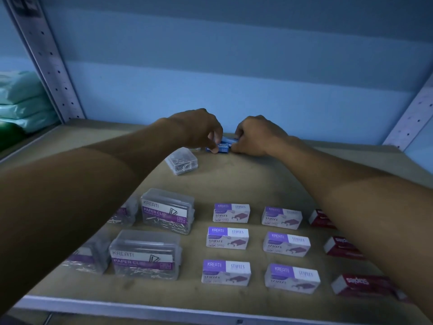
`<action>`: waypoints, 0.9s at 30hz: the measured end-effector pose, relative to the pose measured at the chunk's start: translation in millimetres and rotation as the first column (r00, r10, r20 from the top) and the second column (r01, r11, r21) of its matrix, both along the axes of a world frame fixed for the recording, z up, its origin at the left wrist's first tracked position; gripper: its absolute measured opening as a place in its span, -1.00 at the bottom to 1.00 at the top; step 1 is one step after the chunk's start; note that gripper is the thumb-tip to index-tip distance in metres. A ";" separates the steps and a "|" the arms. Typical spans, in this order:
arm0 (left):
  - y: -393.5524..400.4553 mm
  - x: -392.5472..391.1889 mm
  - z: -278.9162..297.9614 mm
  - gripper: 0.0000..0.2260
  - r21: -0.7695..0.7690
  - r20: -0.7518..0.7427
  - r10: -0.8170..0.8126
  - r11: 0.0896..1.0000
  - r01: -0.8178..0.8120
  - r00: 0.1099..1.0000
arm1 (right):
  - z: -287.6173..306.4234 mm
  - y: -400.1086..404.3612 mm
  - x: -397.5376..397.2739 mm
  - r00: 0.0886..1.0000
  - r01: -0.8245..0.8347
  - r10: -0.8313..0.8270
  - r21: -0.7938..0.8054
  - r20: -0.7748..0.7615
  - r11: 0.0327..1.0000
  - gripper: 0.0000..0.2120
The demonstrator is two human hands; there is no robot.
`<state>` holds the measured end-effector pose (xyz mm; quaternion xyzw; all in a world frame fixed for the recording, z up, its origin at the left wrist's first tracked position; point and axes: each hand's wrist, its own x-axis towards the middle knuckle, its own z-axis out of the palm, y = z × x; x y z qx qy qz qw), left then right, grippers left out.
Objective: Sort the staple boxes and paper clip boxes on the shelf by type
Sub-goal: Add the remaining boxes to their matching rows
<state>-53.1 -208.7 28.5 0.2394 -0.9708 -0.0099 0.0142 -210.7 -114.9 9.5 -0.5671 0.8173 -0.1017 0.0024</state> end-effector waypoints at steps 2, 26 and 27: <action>7.2 1.6 3.1 -0.79 -0.014 0.029 -0.006 1.000 0.007 1.000 | 2.4 8.4 -0.2 0.999 0.009 -0.010 0.023 0.031 1.000 -0.74; 97.9 29.0 10.7 -0.72 -0.055 0.137 -0.064 0.996 0.072 0.989 | 22.9 116.4 6.7 0.992 -0.066 0.051 0.134 0.111 0.989 -0.80; 98.6 29.2 10.3 -0.72 -0.051 0.134 -0.066 0.996 0.074 0.989 | 23.2 117.2 6.6 0.992 -0.068 0.053 0.138 0.110 0.988 -0.80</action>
